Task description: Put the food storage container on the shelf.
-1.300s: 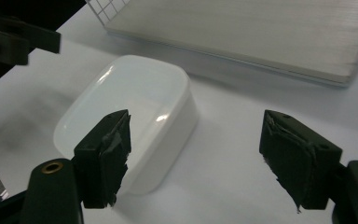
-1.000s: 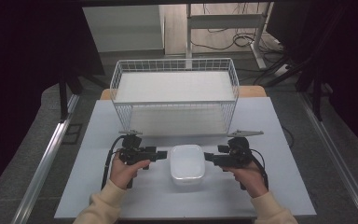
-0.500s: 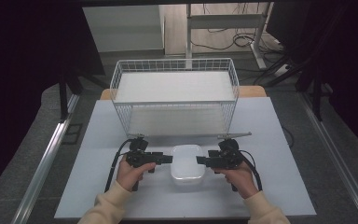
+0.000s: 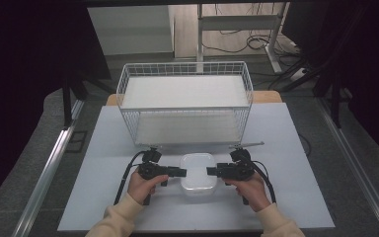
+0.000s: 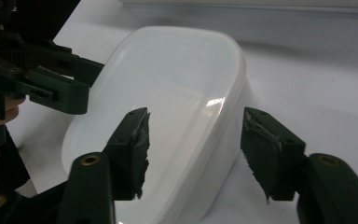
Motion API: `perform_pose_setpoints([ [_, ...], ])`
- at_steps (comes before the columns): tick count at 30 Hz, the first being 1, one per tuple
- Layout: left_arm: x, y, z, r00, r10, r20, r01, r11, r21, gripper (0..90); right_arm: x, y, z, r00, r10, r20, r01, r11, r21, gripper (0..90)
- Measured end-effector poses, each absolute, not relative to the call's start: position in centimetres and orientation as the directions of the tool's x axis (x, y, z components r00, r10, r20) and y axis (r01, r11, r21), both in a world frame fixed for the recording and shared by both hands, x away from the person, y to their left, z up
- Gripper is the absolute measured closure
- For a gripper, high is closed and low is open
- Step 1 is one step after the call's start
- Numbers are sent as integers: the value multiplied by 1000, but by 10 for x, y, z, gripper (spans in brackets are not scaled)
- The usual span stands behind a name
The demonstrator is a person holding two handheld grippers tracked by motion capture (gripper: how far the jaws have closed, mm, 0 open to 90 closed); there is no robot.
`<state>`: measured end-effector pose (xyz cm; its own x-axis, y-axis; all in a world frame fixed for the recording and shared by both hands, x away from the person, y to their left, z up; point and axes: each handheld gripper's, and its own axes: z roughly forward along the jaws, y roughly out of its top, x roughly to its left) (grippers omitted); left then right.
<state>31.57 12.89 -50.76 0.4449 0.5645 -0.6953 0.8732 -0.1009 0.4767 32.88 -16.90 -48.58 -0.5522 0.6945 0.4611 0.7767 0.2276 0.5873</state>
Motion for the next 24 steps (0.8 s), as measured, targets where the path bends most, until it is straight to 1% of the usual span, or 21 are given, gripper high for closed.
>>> perform_pose_setpoints([
  [3,315,128,-507,440,576,-689,875,-102,474,560,327,-167,-486,-545,697,466,783,223,581,511],
  [4,315,128,-507,440,576,-689,875,-102,474,579,327,-167,-486,-545,697,466,783,223,581,511],
  [5,314,129,-507,436,575,-693,875,-93,474,579,326,-168,-485,-543,702,462,782,220,583,530],
  [6,313,131,-505,441,578,-686,871,-92,482,628,326,-171,-484,-521,701,487,798,197,569,577],
  [7,312,131,-504,445,580,-682,868,-92,488,638,326,-172,-484,-513,698,499,802,183,569,597],
  [8,312,131,-504,445,580,-682,868,-92,488,647,326,-172,-484,-513,698,499,802,183,569,597],
  [9,311,131,-503,450,582,-677,864,-94,494,647,325,-175,-485,-503,692,518,810,167,563,619],
  [10,310,130,-502,451,583,-676,863,-93,496,663,325,-180,-485,-479,675,561,827,133,546,660],
  [13,306,130,-499,454,585,-672,859,-86,505,684,323,-184,-485,-472,664,580,832,117,543,683],
  [14,305,130,-498,457,584,-671,856,-85,509,694,321,-186,-483,-470,659,587,832,109,544,706],
  [15,304,130,-497,458,585,-670,854,-80,514,694,321,-186,-483,-470,659,587,832,109,544,706],
  [16,302,131,-495,465,582,-667,849,-79,523,716,319,-187,-481,-477,659,582,826,108,554,722],
  [21,297,133,-490,480,571,-667,838,-72,541,769,316,-190,-478,-484,655,580,817,102,568,750],
  [24,295,136,-487,495,563,-662,826,-69,559,804,313,-191,-476,-494,644,584,809,95,580,787],
])
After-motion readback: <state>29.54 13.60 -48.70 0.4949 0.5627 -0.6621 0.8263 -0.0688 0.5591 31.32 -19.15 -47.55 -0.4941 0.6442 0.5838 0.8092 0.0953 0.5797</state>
